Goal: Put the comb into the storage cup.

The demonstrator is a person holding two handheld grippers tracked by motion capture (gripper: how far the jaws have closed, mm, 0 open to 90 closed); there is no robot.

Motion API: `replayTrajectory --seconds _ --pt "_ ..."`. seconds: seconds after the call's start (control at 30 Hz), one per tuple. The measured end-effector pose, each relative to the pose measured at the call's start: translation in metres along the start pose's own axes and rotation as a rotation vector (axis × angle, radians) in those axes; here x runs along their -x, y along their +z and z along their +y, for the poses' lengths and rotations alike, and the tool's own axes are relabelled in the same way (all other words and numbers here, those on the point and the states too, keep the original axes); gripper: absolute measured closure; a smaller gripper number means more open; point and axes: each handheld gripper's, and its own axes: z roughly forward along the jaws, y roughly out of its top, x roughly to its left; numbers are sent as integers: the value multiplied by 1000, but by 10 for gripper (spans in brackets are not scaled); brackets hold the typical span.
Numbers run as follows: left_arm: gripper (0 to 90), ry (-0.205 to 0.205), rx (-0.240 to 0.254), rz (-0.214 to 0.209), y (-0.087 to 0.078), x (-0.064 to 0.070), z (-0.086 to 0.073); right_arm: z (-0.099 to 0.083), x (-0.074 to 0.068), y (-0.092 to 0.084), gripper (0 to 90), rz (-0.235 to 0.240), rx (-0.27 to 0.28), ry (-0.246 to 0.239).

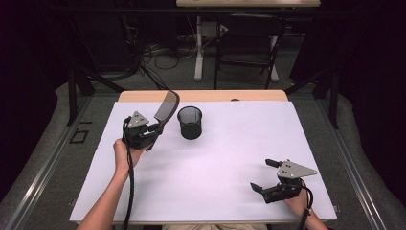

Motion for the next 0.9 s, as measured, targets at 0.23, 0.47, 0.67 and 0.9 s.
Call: replayTrajectory --seconds 0.23,0.47,0.67,0.9 --pt "728 21 0 -3 2 2 8 0 0 1 0 3 -2 2" --pt "729 18 19 -2 4 2 12 0 0 0 1 0 2 -2" --pt "729 17 29 -3 8 2 15 0 0 0 0 2 -2 0" --pt "730 14 51 -3 13 1 22 0 0 0 0 -1 -1 0"
